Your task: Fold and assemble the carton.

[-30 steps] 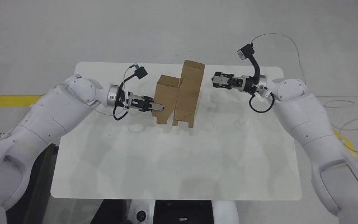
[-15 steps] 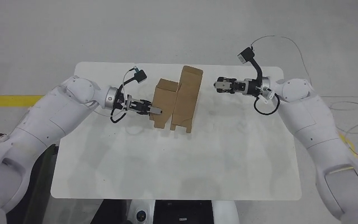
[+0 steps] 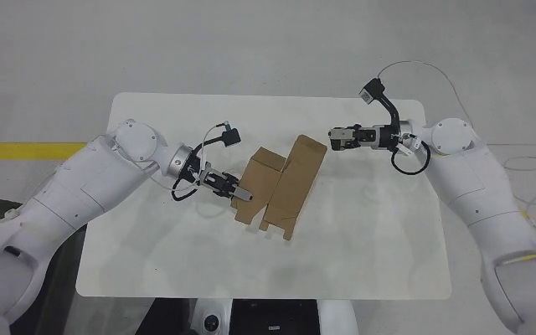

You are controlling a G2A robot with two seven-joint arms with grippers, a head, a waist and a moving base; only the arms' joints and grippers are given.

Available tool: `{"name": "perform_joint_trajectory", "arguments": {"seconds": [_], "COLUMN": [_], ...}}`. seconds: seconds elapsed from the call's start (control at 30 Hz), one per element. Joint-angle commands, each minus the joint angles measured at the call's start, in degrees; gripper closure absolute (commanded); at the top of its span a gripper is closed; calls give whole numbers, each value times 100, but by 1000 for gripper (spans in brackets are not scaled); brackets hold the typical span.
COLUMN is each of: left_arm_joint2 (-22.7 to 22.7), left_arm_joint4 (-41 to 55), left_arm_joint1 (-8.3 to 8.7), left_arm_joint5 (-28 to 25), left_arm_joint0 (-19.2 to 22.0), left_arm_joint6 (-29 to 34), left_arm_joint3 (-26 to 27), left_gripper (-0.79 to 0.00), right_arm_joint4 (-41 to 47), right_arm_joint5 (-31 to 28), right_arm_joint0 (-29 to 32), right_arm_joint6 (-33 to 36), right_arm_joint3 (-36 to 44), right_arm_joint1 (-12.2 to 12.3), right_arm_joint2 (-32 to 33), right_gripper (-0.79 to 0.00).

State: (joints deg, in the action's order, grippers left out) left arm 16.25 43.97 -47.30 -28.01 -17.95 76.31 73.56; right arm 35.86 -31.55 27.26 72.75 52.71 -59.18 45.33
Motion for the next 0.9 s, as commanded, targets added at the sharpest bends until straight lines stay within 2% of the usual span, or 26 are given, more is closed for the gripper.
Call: {"name": "perform_joint_trajectory", "arguments": {"seconds": [0.0,0.1,0.17,0.3,0.43,0.5,0.57,0.63,0.77,0.87], "left_arm_joint2": [45,104,141,212,293,340,385,431,532,604], "left_arm_joint4": [23,10,-2,-7,67,93,101,110,134,133], "left_arm_joint1": [5,3,-7,-35,-59,-68,-75,-81,-90,-97], "left_arm_joint5": [58,108,124,166,229,265,293,320,359,395], "left_arm_joint0": [-31,-75,-100,-136,-184,-209,-238,-268,-336,-384], "left_arm_joint6": [56,107,123,164,228,264,292,319,358,394], "left_arm_joint3": [91,159,158,141,103,80,62,45,6,-14], "left_gripper": [0,0,0,0,0,0,0,0,0,0], "right_arm_joint4": [103,147,152,144,159,169,199,226,282,351], "right_arm_joint5": [78,211,306,472,540,564,570,574,623,647], "right_arm_joint0": [7,19,33,49,41,40,37,35,17,0], "right_arm_joint6": [78,212,308,474,542,566,572,576,625,650], "right_arm_joint3": [48,235,415,679,834,912,960,1005,1168,1276], "right_arm_joint1": [-12,-32,-33,2,54,81,109,135,179,209], "right_arm_joint2": [-65,-221,-329,-500,-617,-677,-723,-770,-889,-964], "right_gripper": [-785,-779,-739,-736,-576,-545,-474,-372,-256,-212]}}
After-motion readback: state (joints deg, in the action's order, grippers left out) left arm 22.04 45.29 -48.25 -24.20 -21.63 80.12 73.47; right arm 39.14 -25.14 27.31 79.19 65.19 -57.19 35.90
